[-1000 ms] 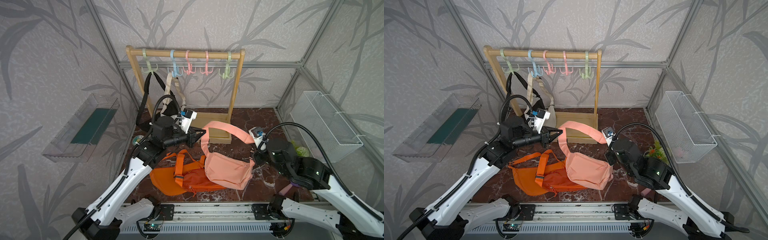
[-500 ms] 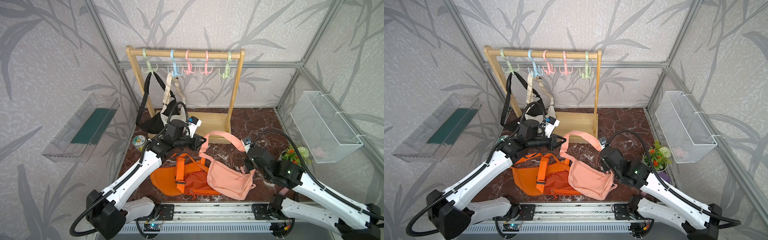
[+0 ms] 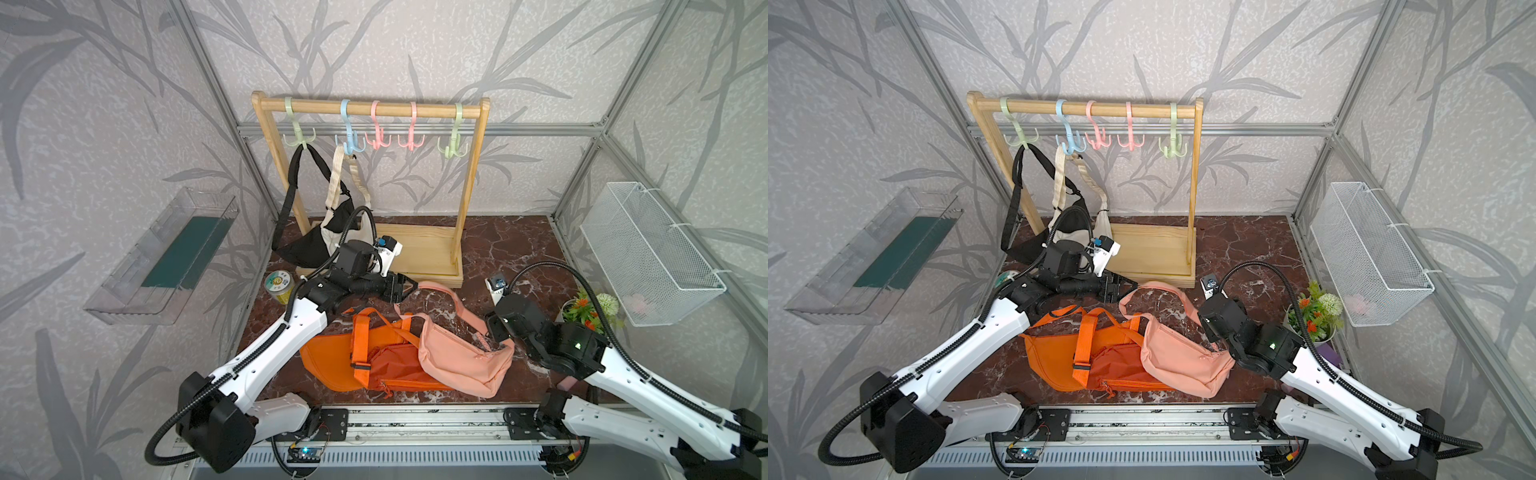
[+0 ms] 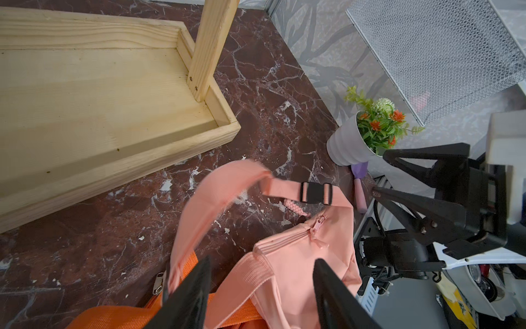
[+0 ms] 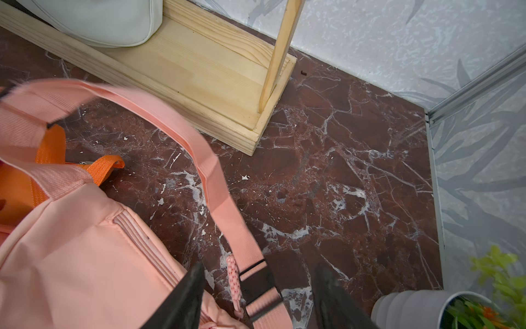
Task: Take the bag off the hook
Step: Place the bag inside the bag.
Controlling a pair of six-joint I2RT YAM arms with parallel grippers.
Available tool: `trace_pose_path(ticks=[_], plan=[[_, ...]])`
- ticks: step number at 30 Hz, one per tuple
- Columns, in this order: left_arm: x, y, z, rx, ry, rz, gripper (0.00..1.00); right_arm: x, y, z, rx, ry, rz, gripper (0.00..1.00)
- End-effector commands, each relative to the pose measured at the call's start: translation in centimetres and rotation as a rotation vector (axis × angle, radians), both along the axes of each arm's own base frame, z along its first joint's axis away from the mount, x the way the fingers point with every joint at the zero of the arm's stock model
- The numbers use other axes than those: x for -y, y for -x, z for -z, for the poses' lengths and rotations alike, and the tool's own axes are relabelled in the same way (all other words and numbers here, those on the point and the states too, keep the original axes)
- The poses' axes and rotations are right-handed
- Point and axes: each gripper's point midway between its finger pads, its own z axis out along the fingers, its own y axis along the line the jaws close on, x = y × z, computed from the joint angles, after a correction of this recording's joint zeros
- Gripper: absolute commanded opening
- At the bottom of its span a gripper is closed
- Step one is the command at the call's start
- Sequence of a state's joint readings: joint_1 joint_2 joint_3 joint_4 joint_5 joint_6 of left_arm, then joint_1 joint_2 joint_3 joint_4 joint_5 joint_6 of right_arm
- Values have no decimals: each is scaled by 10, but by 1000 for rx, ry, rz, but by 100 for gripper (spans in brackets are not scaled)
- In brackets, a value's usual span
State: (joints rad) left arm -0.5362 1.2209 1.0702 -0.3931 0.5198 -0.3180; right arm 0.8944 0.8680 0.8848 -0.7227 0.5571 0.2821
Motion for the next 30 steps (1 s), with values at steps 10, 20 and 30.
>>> trace_pose_path(ticks=[10, 20, 30], plan=[[-10, 3, -14, 55, -20, -31, 66, 9, -6, -28, 82, -31, 50, 65], [-15, 5, -29, 109, -32, -32, 66, 8, -4, -33, 81, -72, 51, 65], [-29, 6, -39, 175, -46, -86, 66, 4, 1, -34, 66, -113, 30, 65]])
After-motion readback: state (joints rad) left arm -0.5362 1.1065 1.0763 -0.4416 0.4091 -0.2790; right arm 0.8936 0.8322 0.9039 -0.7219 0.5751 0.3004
